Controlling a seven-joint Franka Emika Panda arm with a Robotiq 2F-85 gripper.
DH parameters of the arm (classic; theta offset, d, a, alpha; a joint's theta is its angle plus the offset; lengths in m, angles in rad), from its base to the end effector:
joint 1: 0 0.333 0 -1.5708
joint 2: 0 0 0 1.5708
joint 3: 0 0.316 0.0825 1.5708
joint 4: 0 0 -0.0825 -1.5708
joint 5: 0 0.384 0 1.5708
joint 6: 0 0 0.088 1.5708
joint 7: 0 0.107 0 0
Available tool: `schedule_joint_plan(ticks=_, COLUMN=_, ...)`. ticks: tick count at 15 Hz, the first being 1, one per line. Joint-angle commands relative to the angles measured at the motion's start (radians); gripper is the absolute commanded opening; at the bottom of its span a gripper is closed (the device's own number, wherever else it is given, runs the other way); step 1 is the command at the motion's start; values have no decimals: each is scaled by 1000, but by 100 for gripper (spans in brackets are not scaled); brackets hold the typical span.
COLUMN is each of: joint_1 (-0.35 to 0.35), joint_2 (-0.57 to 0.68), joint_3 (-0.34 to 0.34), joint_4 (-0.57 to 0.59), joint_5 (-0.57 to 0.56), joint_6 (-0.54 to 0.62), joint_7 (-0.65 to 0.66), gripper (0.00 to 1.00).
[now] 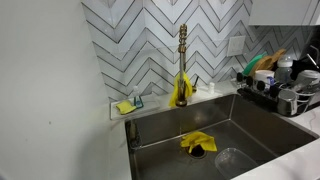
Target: Put the silver spoon under the running faucet then place it back on the counter.
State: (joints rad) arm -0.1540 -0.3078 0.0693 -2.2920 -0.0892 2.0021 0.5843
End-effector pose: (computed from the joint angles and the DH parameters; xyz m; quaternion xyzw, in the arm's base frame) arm 0.4558 -0.0426 0.4750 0.9487 -0.3120 0.0207 0.0475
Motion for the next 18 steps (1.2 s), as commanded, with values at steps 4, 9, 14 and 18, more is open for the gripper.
schedule_joint_plan(ticks=4, joint_1=-13, joint_2=175, joint_3=-81, joint_4=87, joint_5=-2, joint_6=1, joint_7=9, gripper=100)
schedule_joint_plan(ticks=9, joint_1=1, joint_2=193, joint_3=-101, joint_4=87, joint_5=-5, joint_6=8, joint_7=17, gripper=100)
schedule_joint_plan(ticks=14, joint_1=3, joint_2=215, joint_3=-106, joint_4=93, joint_5=6, joint_6=17, joint_7=5, gripper=100)
schedule_joint_plan(ticks=18, joint_1=3, joint_2=242, joint_3=-117, joint_4=86, joint_5=15, joint_6=48, joint_7=1, gripper=100)
